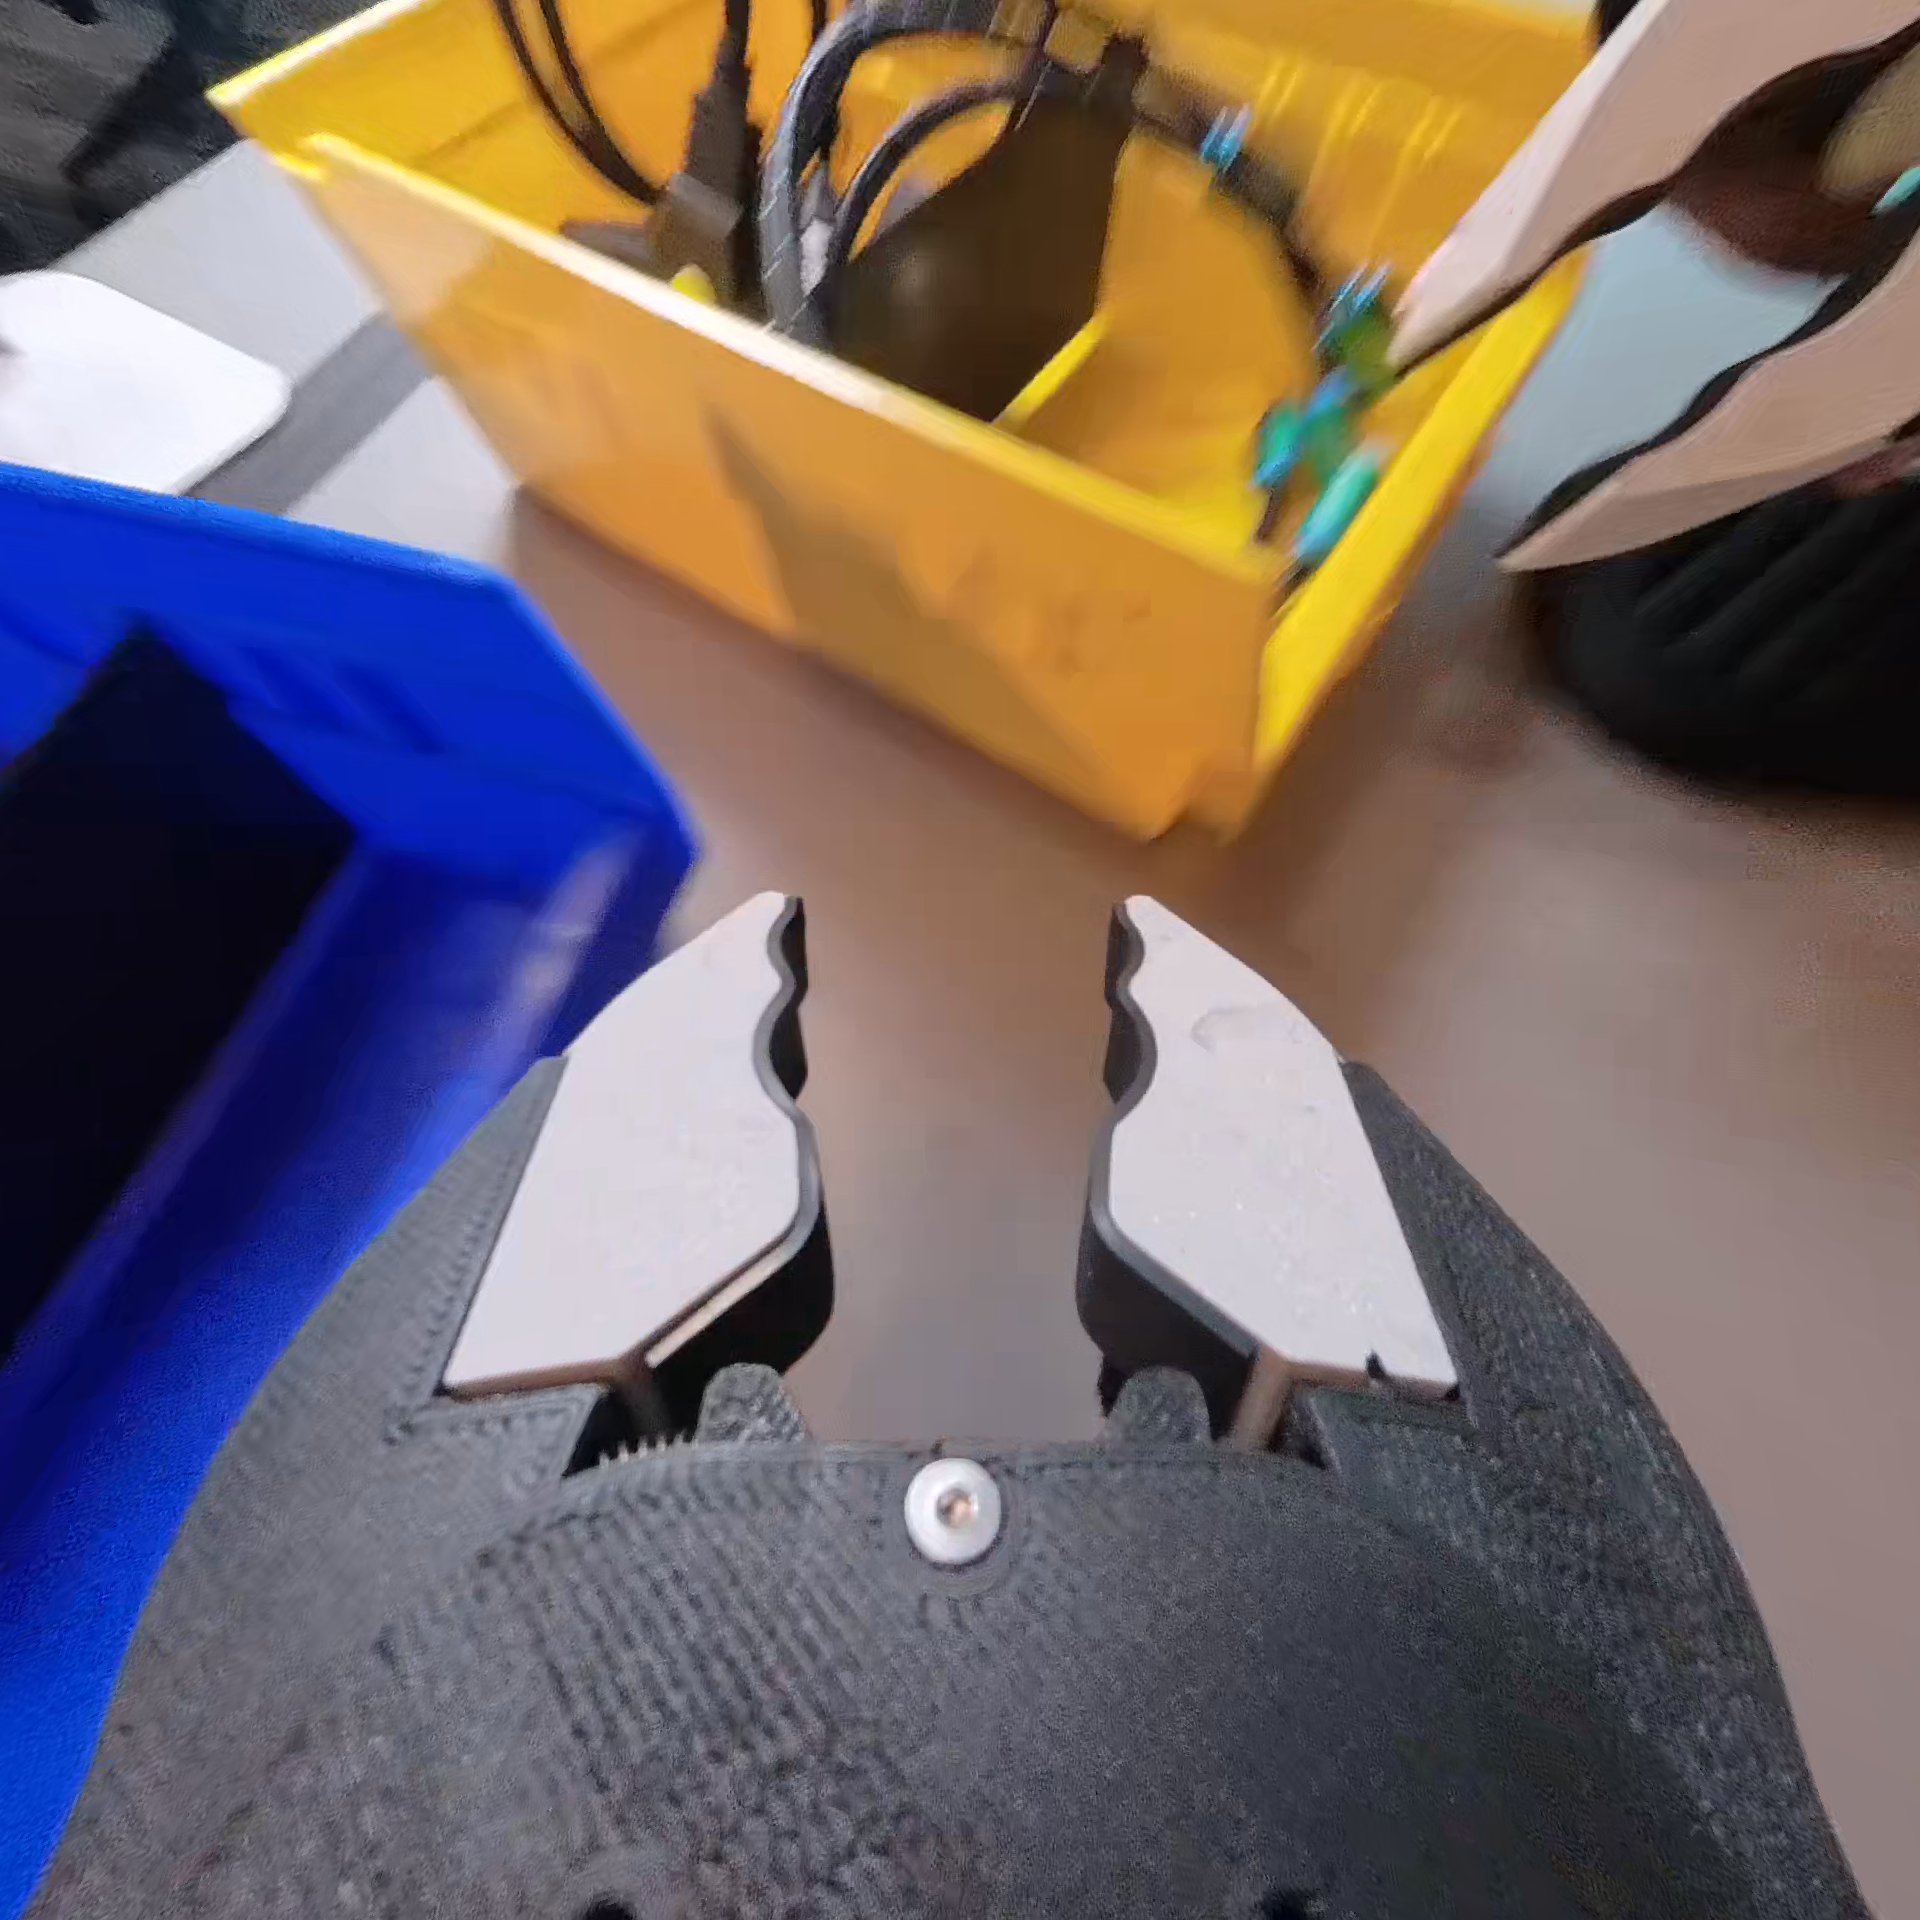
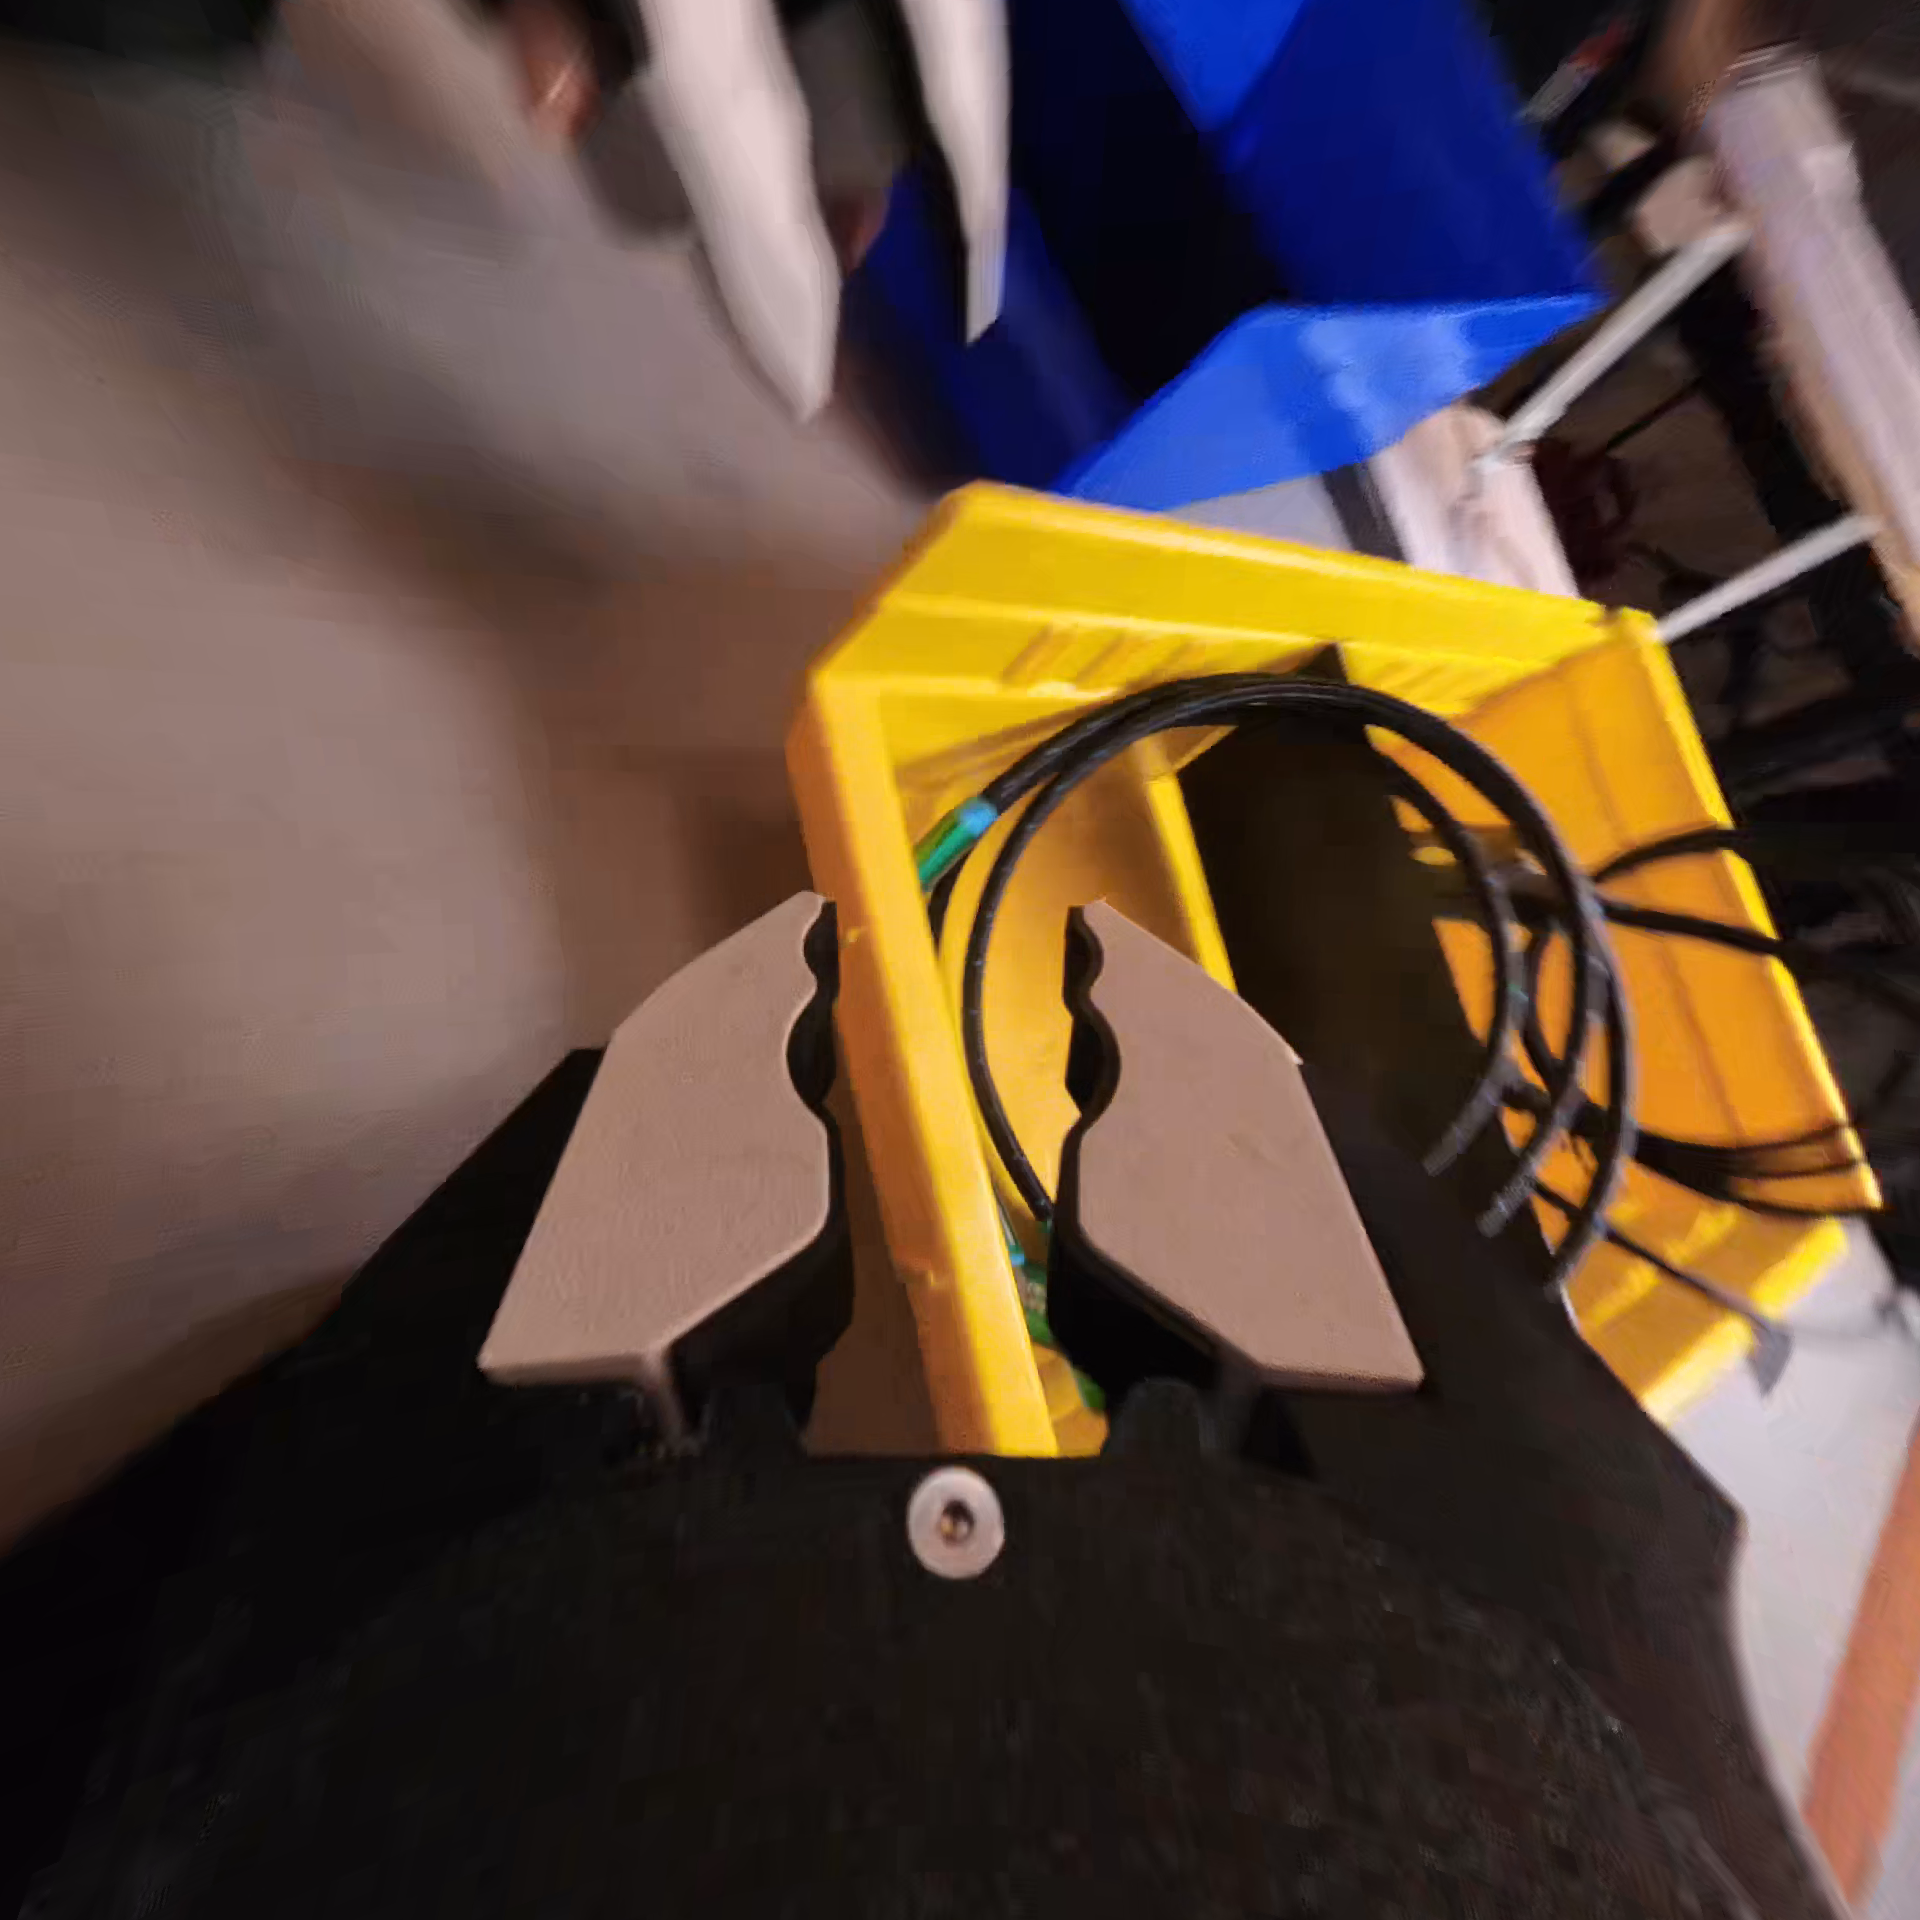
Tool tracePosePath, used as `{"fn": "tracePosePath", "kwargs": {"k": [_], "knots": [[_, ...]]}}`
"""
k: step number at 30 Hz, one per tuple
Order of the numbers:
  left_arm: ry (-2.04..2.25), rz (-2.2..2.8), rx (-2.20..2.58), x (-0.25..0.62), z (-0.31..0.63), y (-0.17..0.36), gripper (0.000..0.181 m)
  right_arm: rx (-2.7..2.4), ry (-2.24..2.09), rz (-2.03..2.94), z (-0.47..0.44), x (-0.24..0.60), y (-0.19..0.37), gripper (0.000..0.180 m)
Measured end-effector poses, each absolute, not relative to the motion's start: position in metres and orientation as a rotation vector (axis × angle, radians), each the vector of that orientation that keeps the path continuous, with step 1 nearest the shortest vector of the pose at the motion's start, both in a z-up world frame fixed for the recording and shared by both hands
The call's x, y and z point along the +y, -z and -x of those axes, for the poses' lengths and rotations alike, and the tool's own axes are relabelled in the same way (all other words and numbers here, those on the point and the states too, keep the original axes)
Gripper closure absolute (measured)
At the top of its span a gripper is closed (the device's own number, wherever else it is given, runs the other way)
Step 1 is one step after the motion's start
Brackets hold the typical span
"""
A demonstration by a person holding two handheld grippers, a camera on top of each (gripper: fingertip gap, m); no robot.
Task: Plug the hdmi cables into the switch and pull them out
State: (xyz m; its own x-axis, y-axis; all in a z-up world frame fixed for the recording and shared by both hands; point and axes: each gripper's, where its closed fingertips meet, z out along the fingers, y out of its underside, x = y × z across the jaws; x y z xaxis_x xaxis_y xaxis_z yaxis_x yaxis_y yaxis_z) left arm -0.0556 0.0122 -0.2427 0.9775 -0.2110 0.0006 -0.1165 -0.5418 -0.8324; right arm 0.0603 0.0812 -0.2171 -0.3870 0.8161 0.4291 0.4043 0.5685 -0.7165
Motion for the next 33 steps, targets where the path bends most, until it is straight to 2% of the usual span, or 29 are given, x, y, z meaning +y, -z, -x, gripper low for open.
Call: {"fn": "tracePosePath", "kwargs": {"k": [2, 4, 7, 8, 10, 13, 16, 19, 20, 22, 23, 29, 33], "knots": [[0.248, 2.066, 0.124, 0.013, 0.026, 0.236, 0.12, -1.702, -0.78, 1.168, -0.083, 0.114, 0.18, 0.141], [0.313, 2.024, 0.029, 0.019, 0.002, 0.235, 0.113, -1.393, -0.765, 1.339, -0.117, 0.162, 0.167, 0.142], [0.264, 1.962, -0.126, 0.042, -0.007, 0.236, 0.108, -1.139, -0.754, 1.566, -0.149, 0.206, 0.195, 0.138], [0.255, 1.928, -0.179, 0.054, -0.006, 0.234, 0.107, -1.112, -0.8, 1.614, -0.148, 0.208, 0.206, 0.133], [0.233, 1.895, -0.259, 0.076, -0.003, 0.232, 0.107, -1.037, -0.926, 1.652, -0.14, 0.207, 0.211, 0.137], [0.129, 1.894, -0.311, 0.094, 0.001, 0.238, 0.109, -1.102, -0.88, 1.695, -0.131, 0.204, 0.216, 0.134], [0.008, 1.879, -0.355, 0.092, 0.015, 0.243, 0.131, -1.186, -0.864, 1.738, -0.121, 0.19, 0.231, 0.131], [0.078, 1.836, -0.442, 0.094, 0.019, 0.242, 0.142, -1.246, -0.704, 1.746, -0.107, 0.195, 0.258, 0.14], [0.069, 1.835, -0.451, 0.095, 0.02, 0.242, 0.144, -1.226, -0.715, 1.751, -0.104, 0.196, 0.258, 0.138], [0.053, 1.827, -0.477, 0.096, 0.024, 0.241, 0.149, -1.17, -0.646, 1.696, -0.109, 0.207, 0.244, 0.164], [0.041, 1.828, -0.475, 0.097, 0.025, 0.24, 0.151, -1.161, -0.608, 1.662, -0.111, 0.208, 0.24, 0.169], [-0.068, 1.813, -0.402, 0.095, 0.025, 0.224, 0.161, -1.087, -0.536, 1.546, -0.121, 0.2, 0.207, 0.172], [-0.122, 1.731, -0.38, 0.069, 0.034, 0.172, 0.164, -1.07, -0.593, 1.431, -0.111, 0.168, 0.152, 0.17]]}}
